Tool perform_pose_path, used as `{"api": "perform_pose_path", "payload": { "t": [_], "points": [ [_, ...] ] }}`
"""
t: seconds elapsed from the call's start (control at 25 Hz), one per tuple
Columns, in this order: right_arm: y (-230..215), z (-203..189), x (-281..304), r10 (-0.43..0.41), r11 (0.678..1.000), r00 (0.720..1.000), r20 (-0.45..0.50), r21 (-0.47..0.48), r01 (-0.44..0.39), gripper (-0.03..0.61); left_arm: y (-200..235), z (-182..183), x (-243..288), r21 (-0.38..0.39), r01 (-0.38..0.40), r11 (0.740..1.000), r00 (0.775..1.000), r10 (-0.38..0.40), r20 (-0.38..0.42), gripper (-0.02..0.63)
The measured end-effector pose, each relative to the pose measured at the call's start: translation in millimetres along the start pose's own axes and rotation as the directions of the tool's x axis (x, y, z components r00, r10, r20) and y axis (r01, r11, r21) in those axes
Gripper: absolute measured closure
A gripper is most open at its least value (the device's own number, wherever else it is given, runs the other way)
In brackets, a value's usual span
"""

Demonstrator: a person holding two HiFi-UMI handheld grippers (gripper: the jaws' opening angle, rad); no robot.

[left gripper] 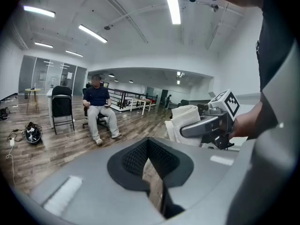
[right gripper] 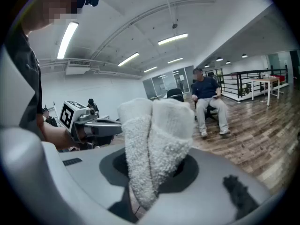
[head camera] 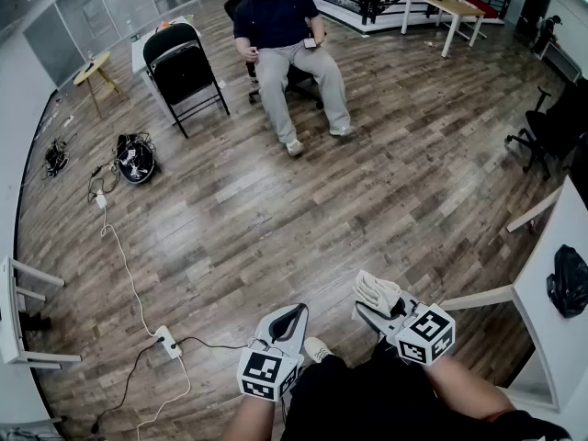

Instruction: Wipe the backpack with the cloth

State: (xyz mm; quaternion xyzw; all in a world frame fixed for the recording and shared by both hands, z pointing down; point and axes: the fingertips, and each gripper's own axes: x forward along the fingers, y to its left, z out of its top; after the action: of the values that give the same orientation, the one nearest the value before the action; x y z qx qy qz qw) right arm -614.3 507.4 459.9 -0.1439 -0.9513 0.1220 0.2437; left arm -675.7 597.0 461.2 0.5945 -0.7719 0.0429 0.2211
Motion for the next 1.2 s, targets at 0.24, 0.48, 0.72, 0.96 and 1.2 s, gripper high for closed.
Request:
{"api": "perform_pose_path", "payload": {
  "t": [0.24,0.48,0.72,0.96,1.2],
  "points": [
    [-22,-20,-32,-0.054,0.998,0.999,0.004,0.034,0.053,0.477,-34,-2,30,0.023,0.065,0.998,0.998,-0.065,-0.013,0.607],
    [-35,-44,-93,-0.122,0.990,0.992,0.024,0.075,0.120,0.477,-85,-6,52,0.034,0.123,0.992,0.992,-0.122,-0.031,0.607],
    [-44,-88,-185,-0.178,0.978,0.982,0.058,0.117,0.171,0.477,-168,-25,70,0.058,0.146,0.988,0.988,-0.143,-0.054,0.607],
    [-46,-146,-272,-0.222,0.965,0.973,0.067,0.156,0.209,0.477,-271,-48,81,0.073,0.198,0.977,0.979,-0.194,-0.060,0.607],
    [-51,-206,-360,-0.291,0.946,0.949,0.117,0.181,0.268,0.477,-376,-80,98,0.151,0.276,0.949,0.961,-0.267,-0.078,0.607]
  ]
}}
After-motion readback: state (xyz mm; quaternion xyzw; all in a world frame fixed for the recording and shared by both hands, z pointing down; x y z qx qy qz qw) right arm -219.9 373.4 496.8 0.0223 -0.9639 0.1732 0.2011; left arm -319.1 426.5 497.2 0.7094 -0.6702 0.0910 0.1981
